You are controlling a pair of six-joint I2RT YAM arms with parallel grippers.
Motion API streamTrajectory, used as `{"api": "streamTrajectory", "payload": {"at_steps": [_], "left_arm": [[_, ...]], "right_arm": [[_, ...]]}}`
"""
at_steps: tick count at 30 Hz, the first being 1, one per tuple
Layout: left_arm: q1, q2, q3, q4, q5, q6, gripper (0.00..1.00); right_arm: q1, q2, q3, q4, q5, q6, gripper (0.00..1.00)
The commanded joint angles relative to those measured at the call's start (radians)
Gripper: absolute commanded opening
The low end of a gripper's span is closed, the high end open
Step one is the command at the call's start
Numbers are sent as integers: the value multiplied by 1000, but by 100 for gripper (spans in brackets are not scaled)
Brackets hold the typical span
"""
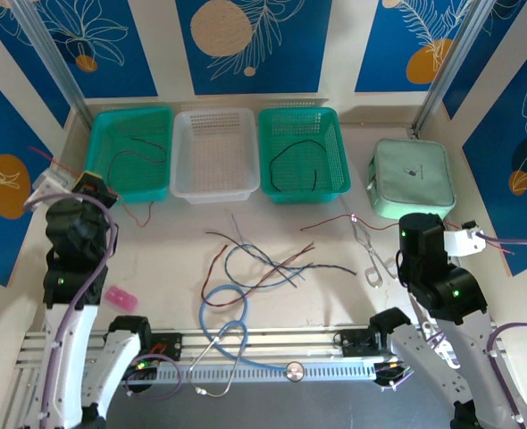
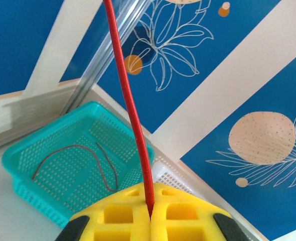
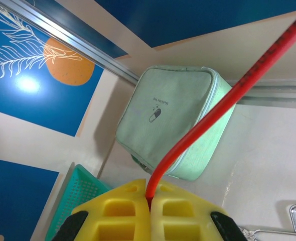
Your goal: Untangle the cables
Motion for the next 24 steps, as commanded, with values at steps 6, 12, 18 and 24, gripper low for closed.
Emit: {"api": "streamTrajectory", "payload": {"at_steps": [6, 12, 18, 24], "left_arm": [[9, 236, 291, 213, 35, 163, 0], [16, 404, 484, 289, 35, 229, 0], [66, 587, 721, 276, 104, 237, 0], [144, 782, 981, 183, 236, 182, 0]], "right_arm": [[-7, -6, -4, 36, -14, 29, 0], [-8, -6, 7, 34, -20, 20, 0], [-10, -6, 11, 35, -30, 13, 0], [-12, -6, 15, 38, -39, 15, 0]]}}
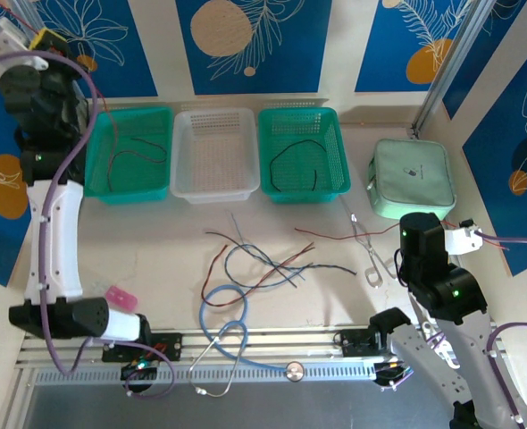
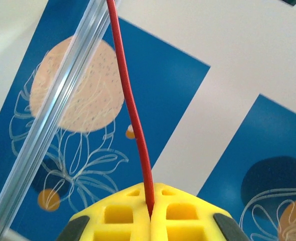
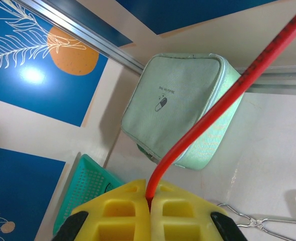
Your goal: Untangle the cables
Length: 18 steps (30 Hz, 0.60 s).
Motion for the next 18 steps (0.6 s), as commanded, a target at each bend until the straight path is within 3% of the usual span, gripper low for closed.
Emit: {"api": "streamTrajectory", "payload": {"at_steps": [1, 8, 18], "left_arm": [[49, 68, 102, -26, 85, -38, 0], [132, 157, 103, -6, 108, -102, 0], [128, 199, -246, 39, 172, -177, 0]], "right_arm": [[-6, -6, 17, 26, 15, 16, 0], [-9, -5, 29, 32, 26, -11, 0], [-11, 8, 12, 58, -18, 2, 0]]}}
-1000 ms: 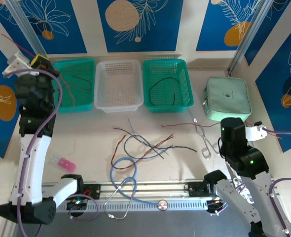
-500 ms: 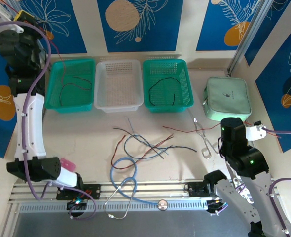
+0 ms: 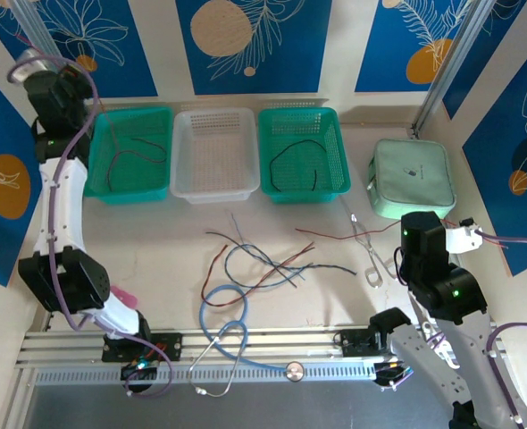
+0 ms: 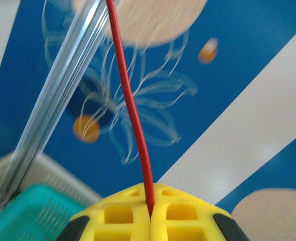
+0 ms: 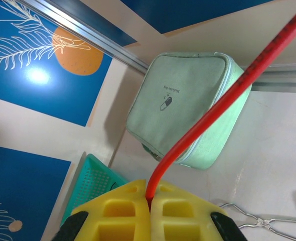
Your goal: Untangle the cables
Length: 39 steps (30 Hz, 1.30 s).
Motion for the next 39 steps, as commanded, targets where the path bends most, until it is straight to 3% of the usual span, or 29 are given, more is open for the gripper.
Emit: {"api": "streamTrajectory", "payload": {"at_steps": [1, 8, 15, 25, 32, 38, 39], "left_arm": [[-2, 39, -81, 28, 41, -32, 0], [-24, 162, -88, -27, 21, -24, 0], [-44, 292, -21, -182, -95, 45, 0], [-73, 456, 10, -278, 13, 84, 0], [-87, 632, 234, -548, 52, 176, 0], [-87, 654, 205, -529, 69, 151, 0], [-88, 656, 203, -527, 67, 151, 5]], "right_arm": [[-6, 8, 13, 30, -5, 2, 0], [-6, 11, 28, 35, -26, 10, 0], [-6, 14, 41, 24, -31, 4, 0], [-9, 15, 50, 36, -77, 14, 0], [-10, 17, 81, 46, -110, -1, 0], [-9, 30, 113, 69, -137, -21, 0], [-10, 33, 118, 73, -142, -24, 0]]}}
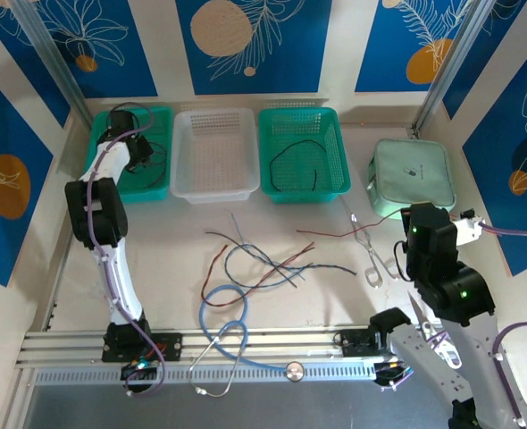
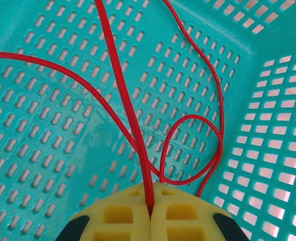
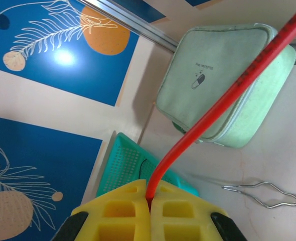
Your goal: Untangle the cables
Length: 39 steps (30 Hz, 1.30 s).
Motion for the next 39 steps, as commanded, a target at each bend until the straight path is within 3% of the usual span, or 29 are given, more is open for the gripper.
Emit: {"api": "streamTrajectory", "payload": {"at_steps": [1, 5, 10, 14, 20, 27, 32, 35, 39], "left_arm": [[-2, 17, -5, -26, 27, 9, 17], [-2, -26, -21, 15, 40, 10, 40], [-3, -144, -79, 83, -64, 7, 67], [-3, -228, -115, 114, -95, 29, 77], [-13, -399, -266, 194, -59, 44, 80], [-67, -703, -564, 331, 91, 37, 80], [-200, -898, -679, 391, 240, 194, 78], [-309, -964, -678, 380, 320, 341, 78], [-411, -1010, -686, 426, 487, 413, 78]], "right_arm": [[-3, 11, 38, 40, -17, -22, 0], [-2, 17, 70, 54, -38, -61, 0], [-2, 24, 114, 82, -100, -85, 0], [-2, 48, 163, 118, -167, -120, 0], [1, 114, 240, 219, -306, -175, 0], [44, 291, 371, 357, -468, -237, 0], [138, 424, 464, 415, -469, -304, 0], [184, 482, 493, 447, -480, -350, 0], [233, 551, 525, 456, -515, -384, 0]]}}
